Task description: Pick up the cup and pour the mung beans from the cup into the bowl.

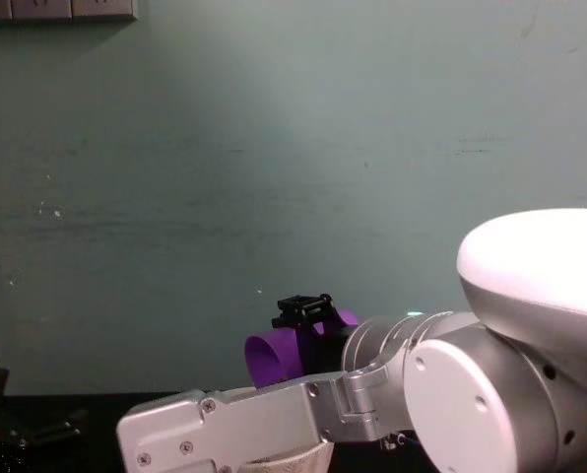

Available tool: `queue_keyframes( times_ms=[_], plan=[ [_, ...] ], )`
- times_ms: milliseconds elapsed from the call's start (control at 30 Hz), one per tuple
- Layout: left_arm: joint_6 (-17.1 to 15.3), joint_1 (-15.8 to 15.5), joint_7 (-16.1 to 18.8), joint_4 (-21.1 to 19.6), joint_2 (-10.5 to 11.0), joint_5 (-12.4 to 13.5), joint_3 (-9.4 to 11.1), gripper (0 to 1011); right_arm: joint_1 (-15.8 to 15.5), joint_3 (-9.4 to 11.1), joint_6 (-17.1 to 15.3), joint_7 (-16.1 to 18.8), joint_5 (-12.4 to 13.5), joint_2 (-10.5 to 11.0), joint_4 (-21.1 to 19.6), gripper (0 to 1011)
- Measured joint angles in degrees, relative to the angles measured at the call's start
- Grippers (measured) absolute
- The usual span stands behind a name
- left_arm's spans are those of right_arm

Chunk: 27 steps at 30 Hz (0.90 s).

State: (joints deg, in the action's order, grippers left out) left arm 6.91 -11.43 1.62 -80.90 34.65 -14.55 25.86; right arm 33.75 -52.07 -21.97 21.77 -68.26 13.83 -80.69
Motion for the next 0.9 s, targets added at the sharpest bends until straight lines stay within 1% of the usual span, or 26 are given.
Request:
queue_keyframes(
  times_ms=[100,900],
  plan=[
    [0.0,0.0,0.0,0.0,0.0,0.0,0.0,1000,-0.25,0.21,0.16,0.2,-0.8,-0.11,-0.11,717],
    [0.0,0.0,0.0,0.0,0.0,0.0,0.0,1000,-1.78,2.36,1.57,1.32,-4.54,-1.31,-0.22,716]
  ],
)
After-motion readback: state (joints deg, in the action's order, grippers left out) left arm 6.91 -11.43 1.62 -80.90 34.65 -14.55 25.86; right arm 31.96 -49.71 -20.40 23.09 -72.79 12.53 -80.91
